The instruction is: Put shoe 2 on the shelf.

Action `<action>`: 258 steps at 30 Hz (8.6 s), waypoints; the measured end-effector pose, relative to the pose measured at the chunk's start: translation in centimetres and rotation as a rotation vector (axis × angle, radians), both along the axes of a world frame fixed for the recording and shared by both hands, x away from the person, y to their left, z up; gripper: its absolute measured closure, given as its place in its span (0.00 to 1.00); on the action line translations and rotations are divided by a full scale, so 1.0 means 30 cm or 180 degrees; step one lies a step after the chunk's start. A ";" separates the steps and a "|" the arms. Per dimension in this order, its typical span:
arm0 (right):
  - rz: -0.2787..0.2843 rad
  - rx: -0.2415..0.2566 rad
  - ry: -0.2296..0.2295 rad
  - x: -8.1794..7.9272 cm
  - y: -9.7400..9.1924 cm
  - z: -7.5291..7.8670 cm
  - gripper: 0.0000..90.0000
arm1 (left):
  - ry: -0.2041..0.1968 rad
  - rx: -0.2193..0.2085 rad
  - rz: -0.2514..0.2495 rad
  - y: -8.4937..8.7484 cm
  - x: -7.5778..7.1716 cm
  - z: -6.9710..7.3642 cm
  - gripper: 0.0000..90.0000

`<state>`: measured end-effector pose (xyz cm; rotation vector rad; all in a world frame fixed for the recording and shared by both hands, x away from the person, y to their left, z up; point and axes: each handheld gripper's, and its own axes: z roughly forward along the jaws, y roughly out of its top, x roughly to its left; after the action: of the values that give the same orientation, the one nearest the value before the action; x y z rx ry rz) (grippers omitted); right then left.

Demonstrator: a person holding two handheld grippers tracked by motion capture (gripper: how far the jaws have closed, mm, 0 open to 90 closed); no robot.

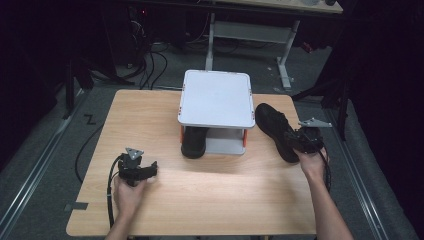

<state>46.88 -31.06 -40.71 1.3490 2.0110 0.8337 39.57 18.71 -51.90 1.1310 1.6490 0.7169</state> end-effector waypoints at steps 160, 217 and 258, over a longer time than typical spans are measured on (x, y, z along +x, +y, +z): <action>0.1099 -0.0220 0.0365 -0.311 0.509 -0.009 0.93 | -0.0465 -0.0388 -0.0755 -0.290 0.246 0.555 0.20; 0.0704 0.0118 0.0441 -0.026 0.681 -0.049 0.81 | -0.0543 -0.0271 -0.0845 -0.339 0.299 0.528 0.44; 0.0936 0.0405 0.0027 -0.314 0.440 -0.012 0.57 | -0.0604 -0.0189 -0.0822 -0.344 0.293 0.525 0.48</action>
<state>37.46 -17.87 -41.08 1.1380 2.2290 1.1042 48.36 8.38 -36.16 1.1697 1.3278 0.5853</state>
